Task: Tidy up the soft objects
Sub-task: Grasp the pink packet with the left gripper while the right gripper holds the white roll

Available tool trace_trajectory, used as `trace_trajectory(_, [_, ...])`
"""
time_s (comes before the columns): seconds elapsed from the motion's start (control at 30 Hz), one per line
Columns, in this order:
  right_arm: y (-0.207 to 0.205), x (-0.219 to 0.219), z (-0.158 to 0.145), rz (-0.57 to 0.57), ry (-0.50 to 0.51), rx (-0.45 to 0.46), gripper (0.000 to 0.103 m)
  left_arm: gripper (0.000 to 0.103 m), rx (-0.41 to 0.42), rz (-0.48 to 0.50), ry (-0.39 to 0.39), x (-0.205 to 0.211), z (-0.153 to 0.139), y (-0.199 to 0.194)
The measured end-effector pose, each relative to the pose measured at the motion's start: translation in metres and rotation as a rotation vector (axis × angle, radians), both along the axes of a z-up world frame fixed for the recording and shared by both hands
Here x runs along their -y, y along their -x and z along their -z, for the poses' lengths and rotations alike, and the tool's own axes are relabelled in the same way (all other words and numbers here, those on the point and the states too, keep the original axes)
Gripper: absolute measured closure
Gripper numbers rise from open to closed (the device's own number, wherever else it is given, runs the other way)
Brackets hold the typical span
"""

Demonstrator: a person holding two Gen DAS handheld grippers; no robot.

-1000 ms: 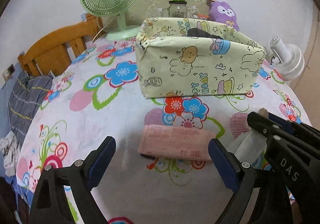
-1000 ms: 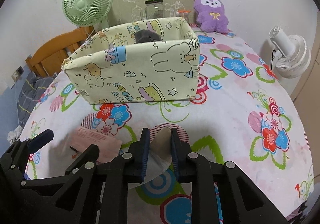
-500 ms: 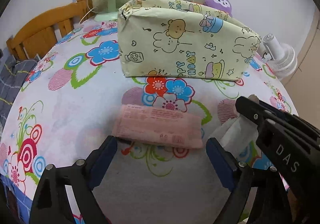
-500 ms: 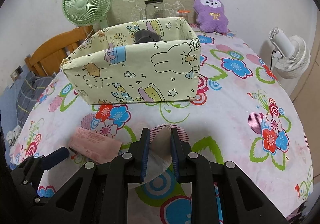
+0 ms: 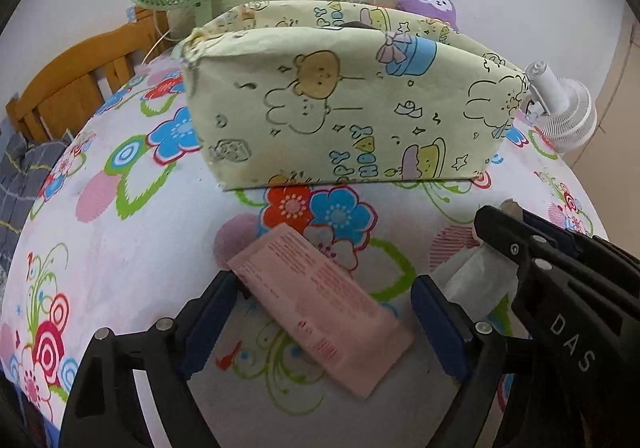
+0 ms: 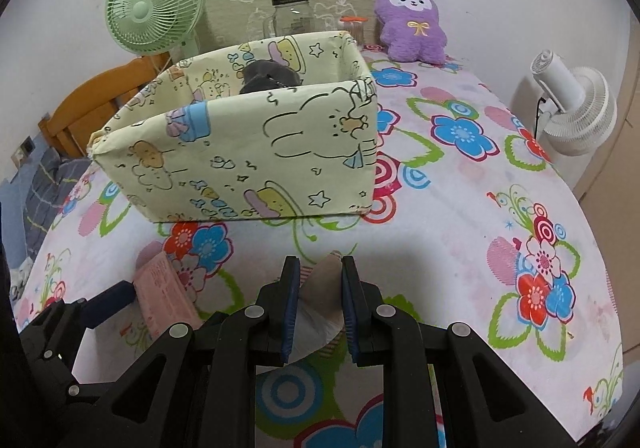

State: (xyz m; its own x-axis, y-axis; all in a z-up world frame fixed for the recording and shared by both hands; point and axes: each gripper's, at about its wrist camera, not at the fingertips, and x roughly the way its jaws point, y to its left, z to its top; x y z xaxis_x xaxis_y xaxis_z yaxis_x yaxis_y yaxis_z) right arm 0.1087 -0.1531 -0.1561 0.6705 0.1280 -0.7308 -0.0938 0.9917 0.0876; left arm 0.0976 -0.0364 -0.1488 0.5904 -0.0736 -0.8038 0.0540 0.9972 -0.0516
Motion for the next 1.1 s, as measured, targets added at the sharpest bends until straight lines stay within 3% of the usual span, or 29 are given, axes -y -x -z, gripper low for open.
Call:
trace_trajectory(0.47, [-0.006, 0.004, 0.009, 0.004, -0.022, -0.024, 0.08, 0.046, 0.05, 0.047, -0.037, 0.011, -0.001, 0.004])
trace_trajectory(0.87, [0.007, -0.006, 0.007, -0.02, -0.031, -0.018, 0.08, 0.047, 0.055, 0.024, -0.041, 0.004, 0.0, 0.021])
trace_trajectory(0.93, [0.01, -0.008, 0.006, -0.023, -0.031, -0.012, 0.08, 0.051, 0.056, 0.028, -0.038, 0.002, -0.001, 0.024])
trace_trajectory(1.0, [0.012, -0.01, 0.004, -0.029, -0.034, -0.008, 0.08, 0.063, 0.057, 0.037, -0.034, 0.003, -0.001, 0.027])
trace_trajectory(1.1, [0.016, -0.015, 0.002, -0.037, -0.028, 0.001, 0.08, 0.064, 0.061, 0.039, -0.045, 0.005, -0.002, 0.03])
